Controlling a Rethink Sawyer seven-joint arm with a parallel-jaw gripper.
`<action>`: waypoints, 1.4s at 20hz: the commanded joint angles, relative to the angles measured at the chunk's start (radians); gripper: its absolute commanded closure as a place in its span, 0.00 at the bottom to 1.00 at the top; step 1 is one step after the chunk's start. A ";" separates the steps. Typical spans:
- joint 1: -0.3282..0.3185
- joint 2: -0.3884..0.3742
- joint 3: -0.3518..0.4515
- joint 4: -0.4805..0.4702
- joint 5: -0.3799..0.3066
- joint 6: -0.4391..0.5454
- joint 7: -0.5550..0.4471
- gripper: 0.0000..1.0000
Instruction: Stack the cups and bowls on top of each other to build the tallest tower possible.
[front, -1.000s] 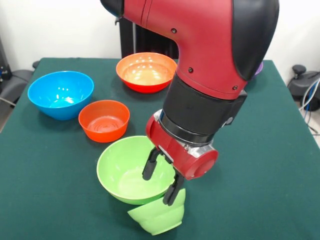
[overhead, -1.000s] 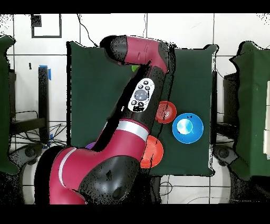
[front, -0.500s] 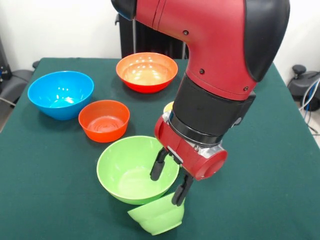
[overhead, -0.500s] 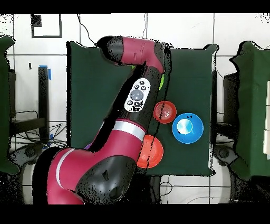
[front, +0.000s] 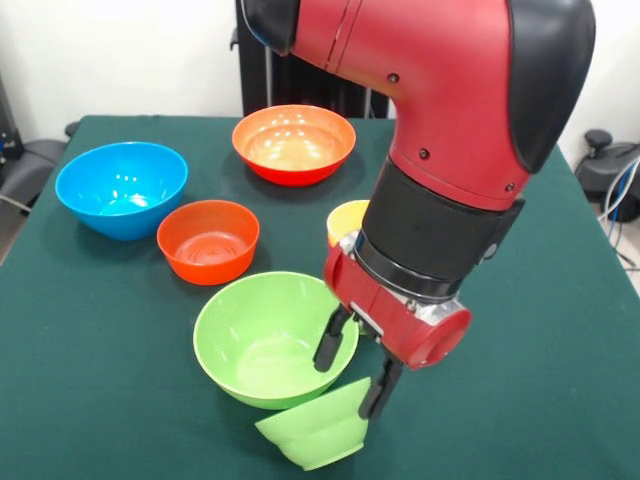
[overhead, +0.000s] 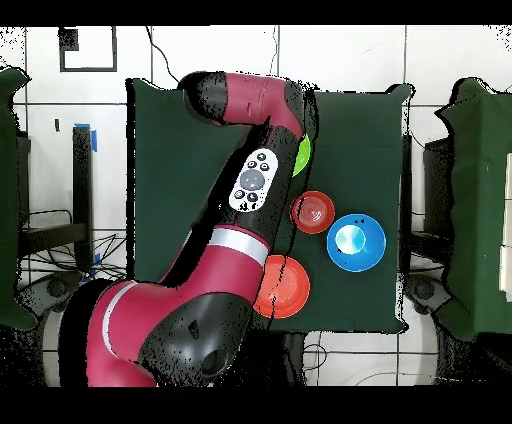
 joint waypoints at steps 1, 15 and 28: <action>0.010 0.073 0.080 0.077 -0.052 -0.068 0.087 0.00; 0.013 0.013 0.117 0.187 -0.068 -0.135 0.013 0.00; 0.020 0.044 0.105 0.183 -0.055 -0.173 0.046 0.00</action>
